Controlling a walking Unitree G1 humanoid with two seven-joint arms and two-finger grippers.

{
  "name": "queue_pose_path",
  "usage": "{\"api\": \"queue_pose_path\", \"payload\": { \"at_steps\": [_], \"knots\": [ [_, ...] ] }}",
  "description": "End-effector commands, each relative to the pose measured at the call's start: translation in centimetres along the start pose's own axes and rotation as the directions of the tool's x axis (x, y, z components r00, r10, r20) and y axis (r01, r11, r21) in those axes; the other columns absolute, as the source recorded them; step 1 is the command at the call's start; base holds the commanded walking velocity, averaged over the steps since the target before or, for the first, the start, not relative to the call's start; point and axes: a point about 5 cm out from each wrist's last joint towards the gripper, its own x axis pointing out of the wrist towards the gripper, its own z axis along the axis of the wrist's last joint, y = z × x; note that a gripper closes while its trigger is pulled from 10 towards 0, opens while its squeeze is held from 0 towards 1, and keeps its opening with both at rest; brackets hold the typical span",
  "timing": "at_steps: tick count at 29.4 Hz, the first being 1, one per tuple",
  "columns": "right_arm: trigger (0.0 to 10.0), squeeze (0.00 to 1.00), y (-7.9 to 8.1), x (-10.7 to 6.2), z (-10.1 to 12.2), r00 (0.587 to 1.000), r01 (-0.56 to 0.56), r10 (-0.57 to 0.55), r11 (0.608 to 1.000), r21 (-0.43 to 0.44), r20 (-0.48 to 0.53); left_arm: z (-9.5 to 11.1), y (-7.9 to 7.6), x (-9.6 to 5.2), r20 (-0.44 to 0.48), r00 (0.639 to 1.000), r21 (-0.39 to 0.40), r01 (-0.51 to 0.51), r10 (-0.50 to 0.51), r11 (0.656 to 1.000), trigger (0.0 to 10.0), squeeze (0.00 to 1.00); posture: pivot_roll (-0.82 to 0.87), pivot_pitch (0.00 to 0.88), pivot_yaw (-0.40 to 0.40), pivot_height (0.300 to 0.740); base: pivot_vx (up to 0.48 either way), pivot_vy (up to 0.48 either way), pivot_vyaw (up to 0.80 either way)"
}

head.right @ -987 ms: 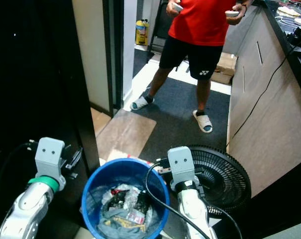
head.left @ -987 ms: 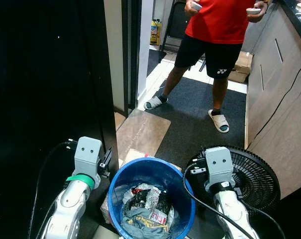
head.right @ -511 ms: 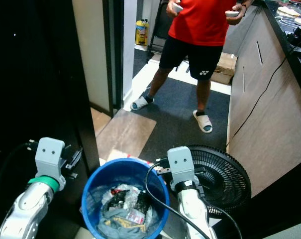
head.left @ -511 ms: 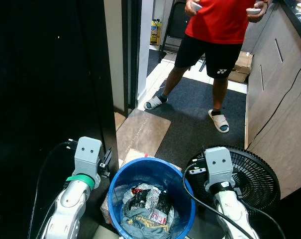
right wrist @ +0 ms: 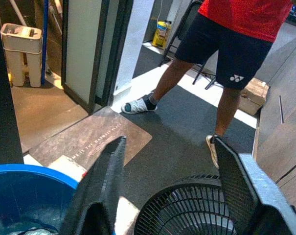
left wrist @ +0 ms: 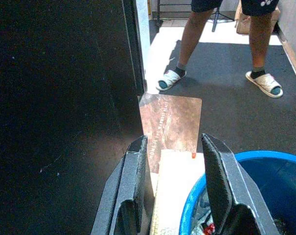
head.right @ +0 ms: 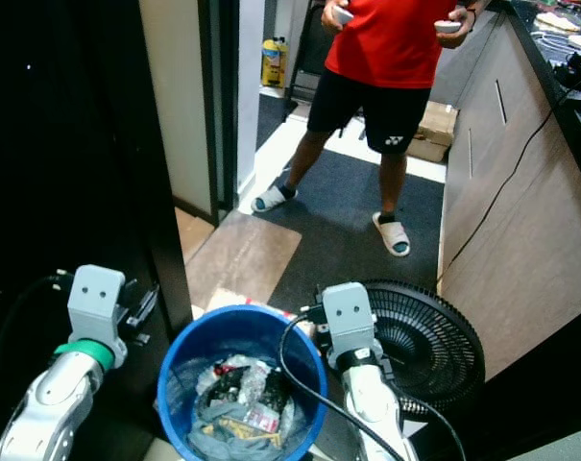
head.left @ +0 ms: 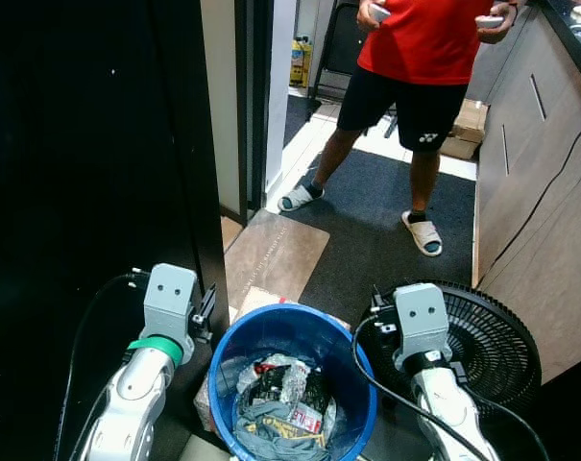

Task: Clothes washing

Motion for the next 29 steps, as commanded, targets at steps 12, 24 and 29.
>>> {"api": "queue_pose_path", "payload": {
  "at_steps": [12, 24, 29],
  "knots": [
    [10.0, 0.39, -0.13, -0.29, -0.61, 0.999, 0.01, -0.011, 1.0, -0.01, -0.03, -0.63, -0.24, -0.28, -0.027, 1.0, 0.008, 0.009, -0.009, 1.0, 10.0, 0.0, 0.08, 0.016, -0.006, 0.74, 0.0, 0.0, 0.0],
    [0.0, 0.0, -0.17, -0.29, -0.48, 1.0, 0.015, -0.015, 1.0, -0.012, -0.018, -0.66, -0.26, -0.29, -0.027, 1.0, 0.008, 0.01, -0.01, 1.0, 10.0, 0.0, 0.08, 0.016, -0.006, 0.74, 0.0, 0.0, 0.0],
    [0.0, 0.0, -0.16, -0.29, -0.47, 1.0, 0.015, -0.015, 1.0, -0.012, -0.017, -0.67, -0.26, -0.3, -0.028, 1.0, 0.009, 0.011, -0.01, 1.0, 10.0, 0.0, 0.08, 0.016, -0.006, 0.74, 0.0, 0.0, 0.0]
  ]
}}
